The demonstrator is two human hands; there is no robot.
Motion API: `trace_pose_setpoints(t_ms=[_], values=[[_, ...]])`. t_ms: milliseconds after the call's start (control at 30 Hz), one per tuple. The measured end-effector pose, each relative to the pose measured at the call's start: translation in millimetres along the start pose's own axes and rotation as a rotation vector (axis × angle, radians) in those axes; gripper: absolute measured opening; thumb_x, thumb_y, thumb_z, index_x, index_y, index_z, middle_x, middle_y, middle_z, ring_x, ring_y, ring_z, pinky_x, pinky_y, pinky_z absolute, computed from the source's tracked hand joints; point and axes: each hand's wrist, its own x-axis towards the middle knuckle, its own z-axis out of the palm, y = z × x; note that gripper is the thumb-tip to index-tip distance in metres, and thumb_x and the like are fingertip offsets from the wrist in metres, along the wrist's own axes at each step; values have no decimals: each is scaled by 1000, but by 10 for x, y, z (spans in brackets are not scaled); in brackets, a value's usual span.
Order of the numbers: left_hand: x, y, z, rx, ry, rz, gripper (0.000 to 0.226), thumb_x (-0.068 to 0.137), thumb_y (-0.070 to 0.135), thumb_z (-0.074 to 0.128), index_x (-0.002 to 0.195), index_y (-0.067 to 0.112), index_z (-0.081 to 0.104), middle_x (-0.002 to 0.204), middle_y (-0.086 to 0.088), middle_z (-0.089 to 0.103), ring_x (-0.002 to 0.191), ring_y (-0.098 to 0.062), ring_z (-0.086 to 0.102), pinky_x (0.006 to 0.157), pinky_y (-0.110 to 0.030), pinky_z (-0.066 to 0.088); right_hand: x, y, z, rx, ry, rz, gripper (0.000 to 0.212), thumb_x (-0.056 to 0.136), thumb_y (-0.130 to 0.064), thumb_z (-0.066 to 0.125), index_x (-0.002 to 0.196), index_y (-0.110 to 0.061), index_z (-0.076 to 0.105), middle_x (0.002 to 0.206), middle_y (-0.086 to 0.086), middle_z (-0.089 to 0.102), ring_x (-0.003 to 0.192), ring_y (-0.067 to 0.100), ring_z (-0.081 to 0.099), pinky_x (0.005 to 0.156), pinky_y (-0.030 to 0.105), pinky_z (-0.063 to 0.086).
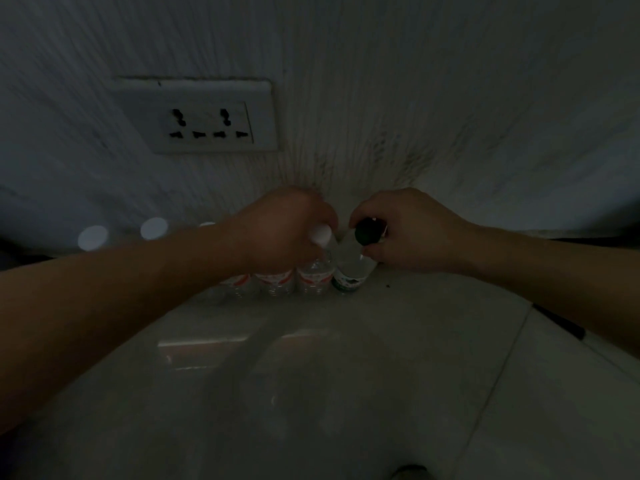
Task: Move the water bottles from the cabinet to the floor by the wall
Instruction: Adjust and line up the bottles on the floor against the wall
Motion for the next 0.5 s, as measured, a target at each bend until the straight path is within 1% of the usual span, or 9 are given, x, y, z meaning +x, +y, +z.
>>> trace_pose_setpoints(t_ms=[133,267,300,433,500], values=[[10,-14,-1,4,15,8,35,71,36,58,99,21,72,95,-3,67,86,-21,63,75,-36,51,31,24,3,12,-9,3,44,73,-24,76,115,-20,66,110,-1,66,87,4,49,72,18,31],[25,-40,11,0,18,7,35,69,35,62,101,23,71,96,-2,66,87,-21,63,76,-35,51,51,36,-13,2,-14,5,45,73,-23,76,116,-20,66,112,-1,66,95,9,56,72,15,29],[28,-42,22,-2,19,4,36,69,35,63,101,23,71,97,-2,66,88,-21,63,76,-36,51,49,39,-13,0,-15,4,45,73,-23,76,116,-20,66,112,-1,66,95,8,55,71,14,28],[27,-45,48,9,20,-1,37,66,36,63,101,24,69,96,-1,64,86,-20,61,75,-35,50,32,39,-6,4,-12,-6,44,73,-23,76,116,-20,66,111,-1,67,88,3,49,71,15,29],[27,-39,45,16,15,5,35,66,37,63,99,25,68,94,2,63,85,-19,61,74,-35,50,25,33,-16,9,-14,-6,43,74,-21,75,116,-19,66,111,-1,66,89,5,52,72,17,31]])
